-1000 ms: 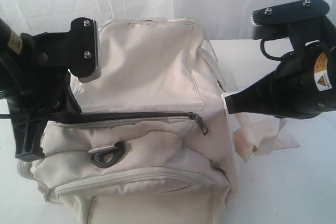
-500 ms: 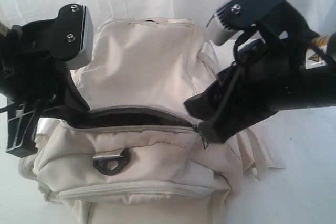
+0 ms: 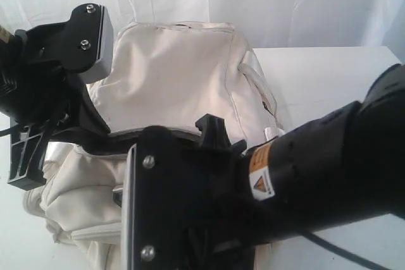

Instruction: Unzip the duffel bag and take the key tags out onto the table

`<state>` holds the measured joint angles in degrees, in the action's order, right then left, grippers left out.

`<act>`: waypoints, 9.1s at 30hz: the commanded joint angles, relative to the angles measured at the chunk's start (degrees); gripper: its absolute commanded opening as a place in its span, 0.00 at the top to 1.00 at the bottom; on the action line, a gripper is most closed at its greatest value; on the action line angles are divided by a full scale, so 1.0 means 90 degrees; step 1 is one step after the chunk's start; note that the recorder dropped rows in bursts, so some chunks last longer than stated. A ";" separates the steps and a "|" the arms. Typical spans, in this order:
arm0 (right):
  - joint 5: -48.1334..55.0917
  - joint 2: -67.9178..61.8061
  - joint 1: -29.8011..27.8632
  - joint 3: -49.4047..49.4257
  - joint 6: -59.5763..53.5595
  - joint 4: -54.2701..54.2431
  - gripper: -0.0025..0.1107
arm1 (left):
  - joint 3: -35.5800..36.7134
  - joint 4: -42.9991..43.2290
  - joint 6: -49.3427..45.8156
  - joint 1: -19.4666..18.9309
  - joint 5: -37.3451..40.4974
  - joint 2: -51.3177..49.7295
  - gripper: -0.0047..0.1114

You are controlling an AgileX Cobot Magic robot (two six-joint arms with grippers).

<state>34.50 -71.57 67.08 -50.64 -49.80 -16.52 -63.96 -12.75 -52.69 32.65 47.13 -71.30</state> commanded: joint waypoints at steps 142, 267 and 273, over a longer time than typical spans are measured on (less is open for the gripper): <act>0.3127 0.0278 -0.0736 -0.0124 0.4522 0.4860 0.98 | 0.1464 -0.0701 -0.0793 -0.0001 -0.2547 0.0430 0.96; -0.0738 -0.0729 -0.0724 -0.0394 0.2724 0.1364 0.98 | 0.2793 -0.3852 -0.2016 -0.0001 -0.3748 0.0366 0.48; -0.0738 -0.0729 -0.0724 -0.0394 0.2724 0.1364 0.98 | 0.2793 -0.4016 -0.2027 -0.0001 -0.3784 0.0366 0.54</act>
<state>29.35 -78.75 60.91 -53.75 -25.75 -4.21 -39.05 -46.91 -71.16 32.80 12.86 -68.14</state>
